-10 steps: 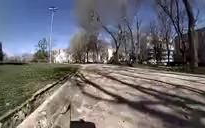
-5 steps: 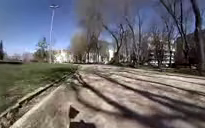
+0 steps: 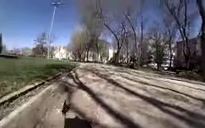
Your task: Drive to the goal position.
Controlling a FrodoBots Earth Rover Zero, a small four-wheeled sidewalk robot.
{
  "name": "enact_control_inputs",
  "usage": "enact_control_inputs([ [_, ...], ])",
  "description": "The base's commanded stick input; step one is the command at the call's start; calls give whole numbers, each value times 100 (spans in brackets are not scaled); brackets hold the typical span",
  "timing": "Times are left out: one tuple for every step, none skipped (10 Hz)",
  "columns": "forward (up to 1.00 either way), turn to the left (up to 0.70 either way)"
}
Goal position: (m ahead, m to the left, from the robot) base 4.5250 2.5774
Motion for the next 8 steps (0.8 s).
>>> enact_control_inputs([
  [94,0],
  [94,0],
  [94,0],
  [94,0],
  [94,10],
  [94,24],
  [94,31],
  [94,32],
])
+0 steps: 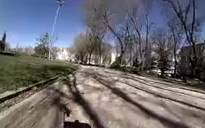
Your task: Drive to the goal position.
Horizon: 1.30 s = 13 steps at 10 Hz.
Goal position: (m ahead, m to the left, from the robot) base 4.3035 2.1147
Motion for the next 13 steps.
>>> enact_control_inputs([
  [94,32],
  [94,33],
  [94,17],
  [94,0],
  [94,0],
  [93,0],
  [93,0],
  [93,0],
  [92,0],
  [92,0],
  [92,0],
  [91,0],
  [91,0],
])
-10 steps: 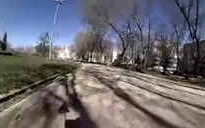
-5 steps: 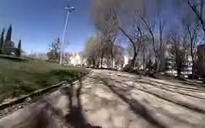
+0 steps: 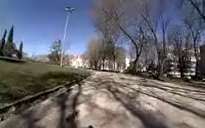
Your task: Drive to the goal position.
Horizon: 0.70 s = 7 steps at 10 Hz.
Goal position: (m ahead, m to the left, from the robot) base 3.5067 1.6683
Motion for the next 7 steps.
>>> enact_control_inputs([
  [91,-5],
  [91,-11],
  [91,-17],
  [91,-23],
  [91,-28],
  [91,-15],
  [91,-3],
])
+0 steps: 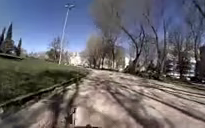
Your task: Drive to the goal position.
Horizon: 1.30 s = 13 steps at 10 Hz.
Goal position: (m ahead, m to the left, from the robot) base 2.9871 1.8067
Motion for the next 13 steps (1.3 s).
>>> enact_control_inputs([
  [91,0],
  [91,0],
  [91,0],
  [91,0],
  [91,0],
  [91,0],
  [91,0],
  [91,0],
  [91,0],
  [92,0],
  [92,0],
  [92,0],
  [92,0],
])
